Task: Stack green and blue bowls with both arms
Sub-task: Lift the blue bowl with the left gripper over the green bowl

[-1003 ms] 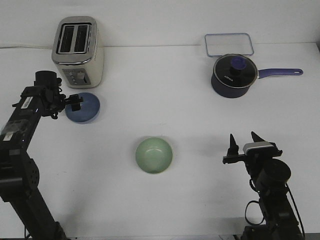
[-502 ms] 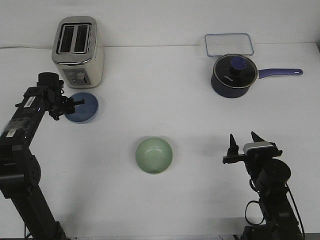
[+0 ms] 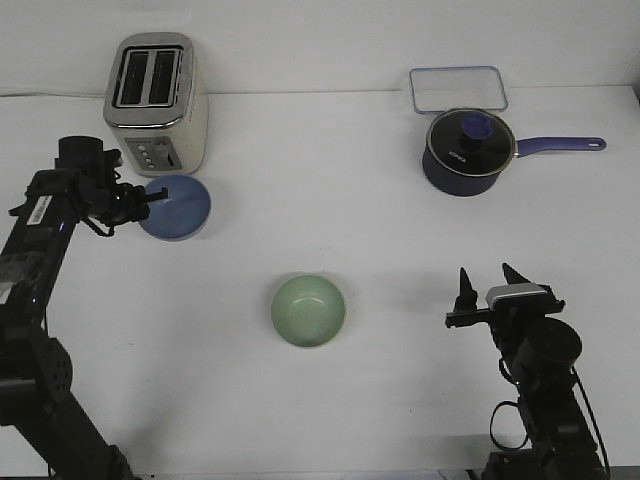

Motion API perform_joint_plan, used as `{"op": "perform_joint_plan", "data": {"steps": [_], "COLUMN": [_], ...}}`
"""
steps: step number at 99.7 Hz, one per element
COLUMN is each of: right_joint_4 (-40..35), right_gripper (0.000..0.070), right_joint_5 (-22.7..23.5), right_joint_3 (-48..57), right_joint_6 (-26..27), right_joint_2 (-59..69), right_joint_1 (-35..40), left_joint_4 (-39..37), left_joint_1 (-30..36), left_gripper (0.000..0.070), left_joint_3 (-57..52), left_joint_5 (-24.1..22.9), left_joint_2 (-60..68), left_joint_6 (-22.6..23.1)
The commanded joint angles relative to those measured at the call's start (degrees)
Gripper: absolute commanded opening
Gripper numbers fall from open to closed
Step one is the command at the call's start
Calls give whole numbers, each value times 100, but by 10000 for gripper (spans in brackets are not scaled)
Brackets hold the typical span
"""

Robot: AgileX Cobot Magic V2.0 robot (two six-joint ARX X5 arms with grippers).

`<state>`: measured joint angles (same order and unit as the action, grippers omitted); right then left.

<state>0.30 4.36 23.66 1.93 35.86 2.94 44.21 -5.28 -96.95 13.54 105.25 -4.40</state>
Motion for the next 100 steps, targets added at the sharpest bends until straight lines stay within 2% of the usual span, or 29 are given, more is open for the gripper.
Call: {"op": "perform_joint_plan", "data": {"steps": [1,25,47,72,100], "right_joint_4": [59,59,59,59,59], "right_gripper": [493,493,493,493,493], "right_joint_5": [7,7,9,9,9], "right_joint_3": [72,72,72,72,72], "right_joint_6": [61,61,61,61,63], "right_joint_2": [20,20,20,17,17], "right_joint_1": [4,4,4,4,4], "left_joint_4": [129,675,1147,1049,619], "left_joint_1": [63,636,1631,2892,3716], "left_gripper": [6,6,6,5,6], "left_joint_3": [-109,-81,-50,278,713], "left_joint_5": [197,317,317,313,310], "left_joint_2": [-190,-992,-1147,-1147,-1123], "left_joint_6": [24,26,50,-2,-289]}}
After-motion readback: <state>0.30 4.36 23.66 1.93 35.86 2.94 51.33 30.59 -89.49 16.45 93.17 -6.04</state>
